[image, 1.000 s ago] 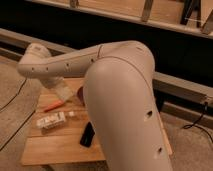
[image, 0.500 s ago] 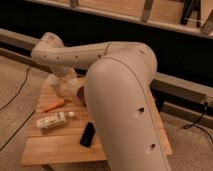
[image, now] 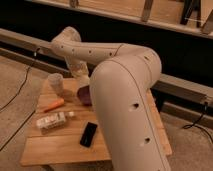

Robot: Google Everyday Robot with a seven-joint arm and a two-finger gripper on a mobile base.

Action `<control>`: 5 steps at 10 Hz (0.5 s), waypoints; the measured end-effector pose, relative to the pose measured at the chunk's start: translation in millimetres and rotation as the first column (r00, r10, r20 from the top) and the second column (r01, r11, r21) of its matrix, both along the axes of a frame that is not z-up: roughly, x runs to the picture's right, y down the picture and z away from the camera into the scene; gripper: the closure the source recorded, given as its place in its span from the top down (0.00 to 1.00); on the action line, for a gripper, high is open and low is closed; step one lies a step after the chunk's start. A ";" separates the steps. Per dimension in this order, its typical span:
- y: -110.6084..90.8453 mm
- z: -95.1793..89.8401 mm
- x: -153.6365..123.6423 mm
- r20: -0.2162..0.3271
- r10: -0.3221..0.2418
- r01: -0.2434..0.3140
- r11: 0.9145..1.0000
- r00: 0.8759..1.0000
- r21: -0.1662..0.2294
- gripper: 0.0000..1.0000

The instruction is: Place the white sponge in the ceramic bowl

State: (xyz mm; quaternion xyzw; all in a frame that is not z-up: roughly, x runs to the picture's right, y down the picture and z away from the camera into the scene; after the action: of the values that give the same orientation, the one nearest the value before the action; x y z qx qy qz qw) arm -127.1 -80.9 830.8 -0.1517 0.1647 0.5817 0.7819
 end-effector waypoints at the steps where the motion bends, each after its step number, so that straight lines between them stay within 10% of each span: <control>1: 2.1 5.5 3.8 -0.004 0.010 -0.010 1.000 1.000 -0.015 0.00; 5: 30.5 37.5 19.1 -0.035 0.037 -0.041 0.992 0.999 -0.121 0.00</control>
State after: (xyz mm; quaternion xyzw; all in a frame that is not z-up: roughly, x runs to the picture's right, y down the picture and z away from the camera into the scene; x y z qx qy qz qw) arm -107.9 -50.3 868.3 -0.1929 0.2094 0.5883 0.7568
